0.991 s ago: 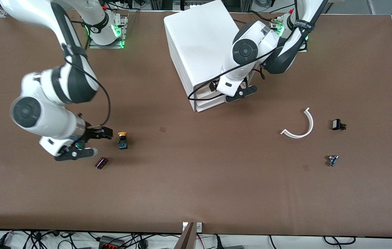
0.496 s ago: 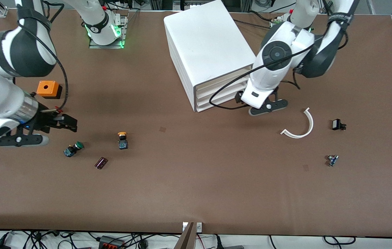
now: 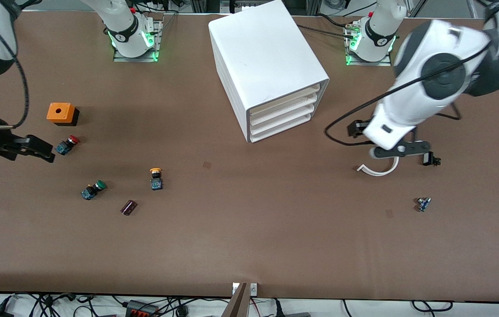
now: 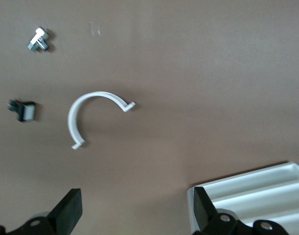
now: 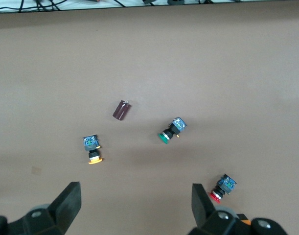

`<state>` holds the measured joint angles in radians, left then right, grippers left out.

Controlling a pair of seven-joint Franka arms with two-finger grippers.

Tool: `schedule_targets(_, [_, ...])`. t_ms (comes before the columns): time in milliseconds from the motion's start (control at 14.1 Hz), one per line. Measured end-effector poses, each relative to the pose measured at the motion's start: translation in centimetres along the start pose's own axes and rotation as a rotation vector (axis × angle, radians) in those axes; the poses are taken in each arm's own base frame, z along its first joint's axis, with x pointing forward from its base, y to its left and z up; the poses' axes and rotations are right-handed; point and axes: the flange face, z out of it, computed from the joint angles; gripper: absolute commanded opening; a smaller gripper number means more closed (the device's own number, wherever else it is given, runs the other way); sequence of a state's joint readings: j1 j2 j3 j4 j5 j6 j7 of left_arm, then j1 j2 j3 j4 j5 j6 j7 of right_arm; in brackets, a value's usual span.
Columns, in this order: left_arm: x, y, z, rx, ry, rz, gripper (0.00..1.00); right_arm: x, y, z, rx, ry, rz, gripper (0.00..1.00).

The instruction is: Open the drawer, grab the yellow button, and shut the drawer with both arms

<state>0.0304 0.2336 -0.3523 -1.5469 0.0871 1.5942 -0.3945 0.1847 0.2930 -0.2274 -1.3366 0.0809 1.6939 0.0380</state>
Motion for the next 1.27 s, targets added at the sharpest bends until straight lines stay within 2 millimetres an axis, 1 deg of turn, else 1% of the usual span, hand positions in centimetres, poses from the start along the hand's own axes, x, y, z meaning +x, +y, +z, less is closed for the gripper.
schedule_targets(71, [0.2, -1.9, -1.1, 0.0, -0.012, 0.041, 1.0, 0.0, 1.5, -0.6, 0.011, 0.008, 0.019, 1.0])
schedule_targets(212, [0.1, -5.5, -2.7, 0.002, -0.053, 0.095, 1.0, -0.5, 3.8, -2.4, 0.03, 0.023, 0.041, 1.0])
schedule_targets(354, [0.2, -8.8, -3.8, -0.007, -0.07, 0.15, 1.0, -1.5, 5.2, -4.2, 0.038, 0.028, 0.037, 1.0])
schedule_targets(425, [0.3, -9.8, -4.4, -0.013, -0.062, 0.166, 1.0, -1.8, 5.6, -4.8, 0.035, 0.032, 0.023, 1.0])
schedule_targets(496, [0.2, -10.3, -5.0, -0.021, -0.055, 0.176, 1.0, -2.0, 5.8, -5.1, 0.031, 0.034, 0.014, 1.0])
schedule_targets(637, [-0.2, -10.8, -5.8, -0.045, -0.036, 0.172, 1.0, -2.1, 5.7, -5.0, 0.023, 0.022, 0.004, 1.0])
schedule_targets(850, [-0.5, -13.2, -6.5, -0.067, 0.067, 0.138, 1.0, -2.6, 5.7, -3.8, -0.033, -0.022, -0.011, 1.0])
schedule_targets(991, [-1.6, -14.2, -6.6, -0.07, 0.165, 0.119, 1.0, -3.3, 5.3, -3.0, -0.044, -0.043, -0.021, 1.0])
schedule_targets(1062, [-2.6, -14.2, -6.5, -0.068, 0.19, 0.12, 1.0, -3.7, 5.3, -2.8, -0.043, -0.046, -0.022, 1.0])
schedule_targets(1133, [-3.5, -13.9, -6.5, -0.065, 0.2, 0.129, 1.0, -4.2, 5.3, -2.6, -0.043, -0.042, -0.022, 1.0])
schedule_targets(1274, [-4.8, -12.6, -6.4, -0.061, 0.204, 0.153, 1.0, -5.2, 5.4, -2.3, -0.042, -0.03, -0.023, 1.0])
